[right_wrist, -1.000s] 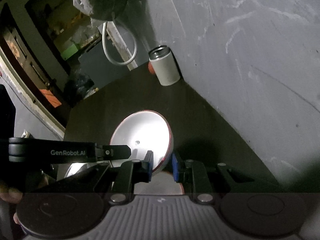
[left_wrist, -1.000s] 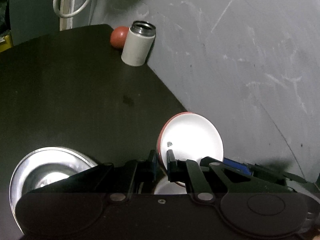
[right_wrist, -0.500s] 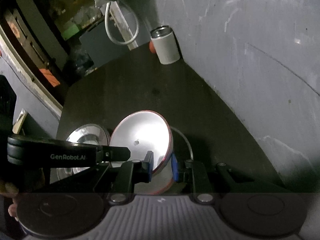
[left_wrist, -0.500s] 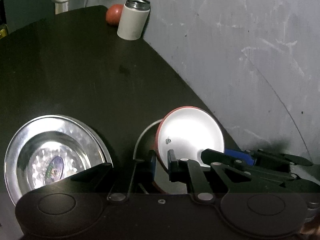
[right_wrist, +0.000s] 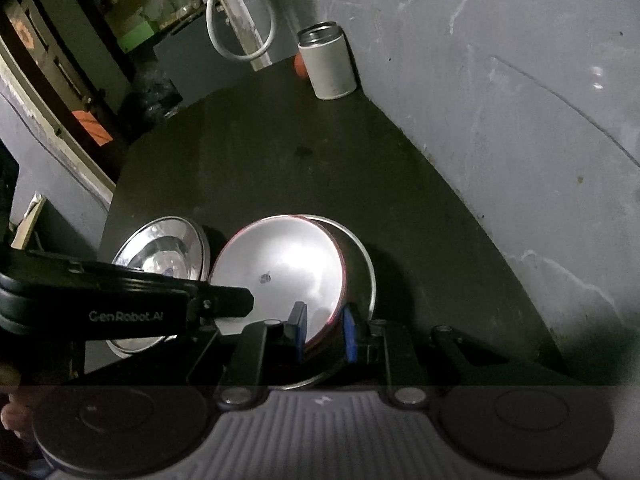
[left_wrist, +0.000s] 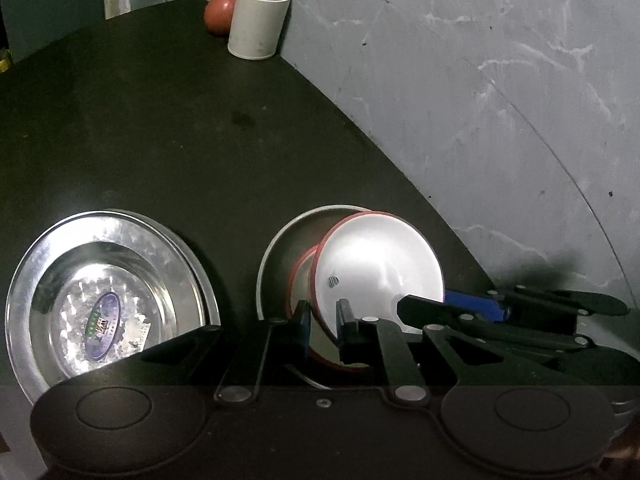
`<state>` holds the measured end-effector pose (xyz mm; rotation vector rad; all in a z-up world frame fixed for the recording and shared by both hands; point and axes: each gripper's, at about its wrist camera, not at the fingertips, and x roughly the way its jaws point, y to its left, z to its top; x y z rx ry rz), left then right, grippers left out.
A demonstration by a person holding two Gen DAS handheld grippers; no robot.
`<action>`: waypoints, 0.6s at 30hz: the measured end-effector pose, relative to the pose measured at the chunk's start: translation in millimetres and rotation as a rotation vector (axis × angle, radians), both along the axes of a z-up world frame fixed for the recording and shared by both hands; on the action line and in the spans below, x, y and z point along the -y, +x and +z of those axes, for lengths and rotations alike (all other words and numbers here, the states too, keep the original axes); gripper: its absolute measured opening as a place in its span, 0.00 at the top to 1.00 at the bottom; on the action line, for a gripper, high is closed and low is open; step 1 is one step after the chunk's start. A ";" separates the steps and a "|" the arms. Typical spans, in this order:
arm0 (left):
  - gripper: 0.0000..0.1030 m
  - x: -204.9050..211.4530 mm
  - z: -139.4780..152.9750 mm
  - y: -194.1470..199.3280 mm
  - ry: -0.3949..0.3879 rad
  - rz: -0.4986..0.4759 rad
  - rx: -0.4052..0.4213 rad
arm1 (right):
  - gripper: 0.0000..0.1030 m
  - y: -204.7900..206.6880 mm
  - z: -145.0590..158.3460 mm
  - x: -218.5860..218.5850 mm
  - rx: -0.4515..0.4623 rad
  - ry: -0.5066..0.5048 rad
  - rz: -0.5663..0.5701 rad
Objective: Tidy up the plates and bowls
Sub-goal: 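Lower the white bowl into the stacked white bowl with both tools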
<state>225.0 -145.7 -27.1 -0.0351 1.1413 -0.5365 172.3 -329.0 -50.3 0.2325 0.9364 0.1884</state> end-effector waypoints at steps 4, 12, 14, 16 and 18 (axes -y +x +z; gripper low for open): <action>0.86 1.6 0.4 0.0 0.007 -0.001 0.003 | 0.79 1.3 -0.4 -0.6 -0.003 -0.006 0.006; 0.86 2.3 0.5 -0.4 0.012 -0.002 0.005 | 0.79 2.8 0.2 -1.2 -0.003 -0.005 0.007; 0.86 2.1 0.3 -0.5 0.011 -0.002 0.003 | 0.79 3.4 -0.1 -1.3 -0.004 -0.008 0.011; 0.86 2.6 0.1 0.0 0.012 -0.002 0.003 | 0.79 3.6 -0.4 -1.6 -0.005 -0.010 0.013; 0.86 2.6 0.1 -0.1 0.013 -0.001 0.002 | 0.79 3.7 -0.2 -1.9 -0.005 -0.011 0.015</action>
